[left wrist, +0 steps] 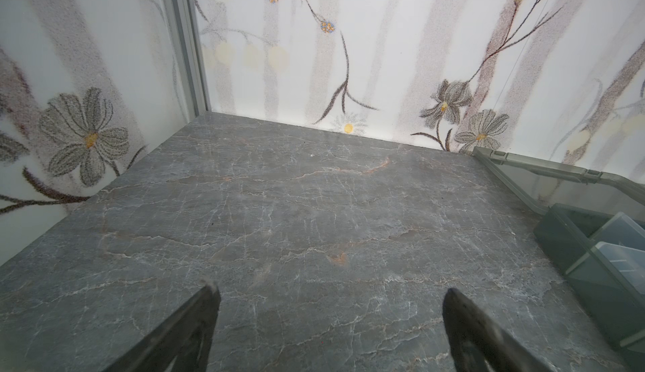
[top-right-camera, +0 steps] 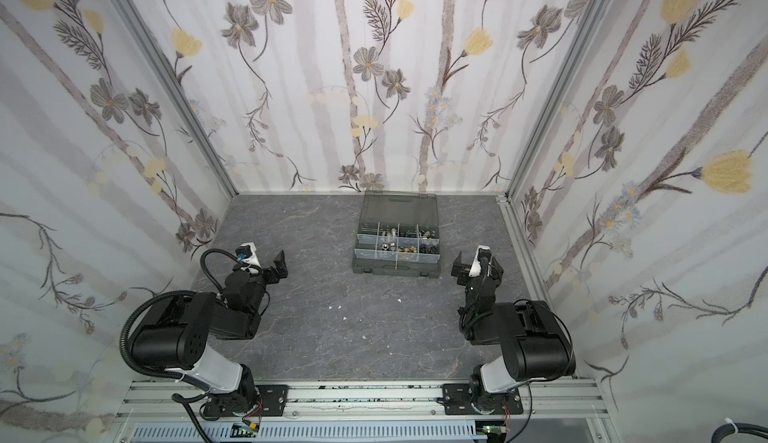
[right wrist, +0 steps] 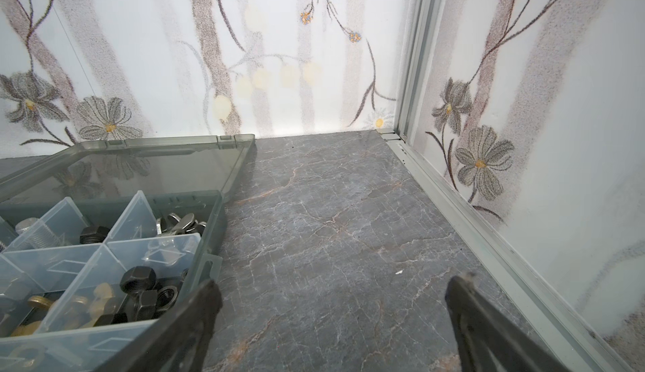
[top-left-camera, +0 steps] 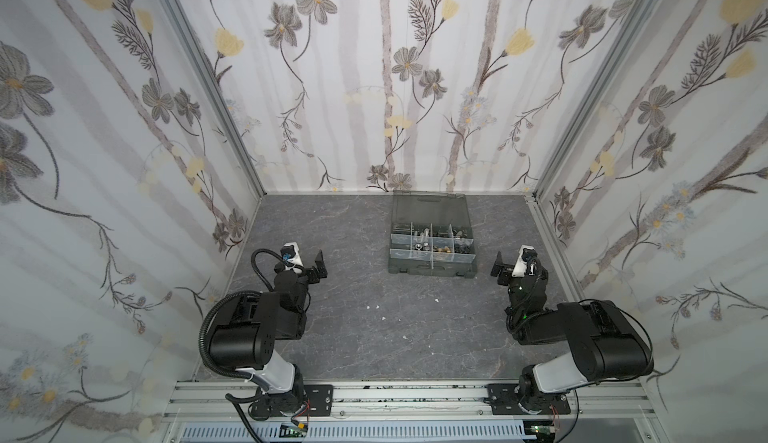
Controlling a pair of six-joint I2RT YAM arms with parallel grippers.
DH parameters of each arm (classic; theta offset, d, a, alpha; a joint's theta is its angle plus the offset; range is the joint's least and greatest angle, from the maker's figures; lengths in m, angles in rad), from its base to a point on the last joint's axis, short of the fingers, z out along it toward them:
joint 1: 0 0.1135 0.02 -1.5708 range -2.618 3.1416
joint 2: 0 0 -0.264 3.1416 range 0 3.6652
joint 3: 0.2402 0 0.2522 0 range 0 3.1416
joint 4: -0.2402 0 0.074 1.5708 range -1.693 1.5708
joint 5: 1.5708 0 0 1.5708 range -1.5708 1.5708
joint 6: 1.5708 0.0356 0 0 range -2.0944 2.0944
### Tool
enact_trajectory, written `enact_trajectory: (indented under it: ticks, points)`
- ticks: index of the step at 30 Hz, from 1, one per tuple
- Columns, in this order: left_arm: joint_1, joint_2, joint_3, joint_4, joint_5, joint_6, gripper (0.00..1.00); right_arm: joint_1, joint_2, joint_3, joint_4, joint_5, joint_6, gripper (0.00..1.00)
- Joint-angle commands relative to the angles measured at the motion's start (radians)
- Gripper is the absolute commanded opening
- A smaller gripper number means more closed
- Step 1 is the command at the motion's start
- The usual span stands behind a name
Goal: Sort the screws and nuts into containers
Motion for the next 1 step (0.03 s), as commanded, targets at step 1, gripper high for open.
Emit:
enact_trajectory:
  ticks: [1]
  points:
    - [0.001, 0.000, 0.005, 0.041, -0.001, -0.001, 1.00, -0.006, -0.002, 0.005, 0.004, -0.045, 0.010, 1.00]
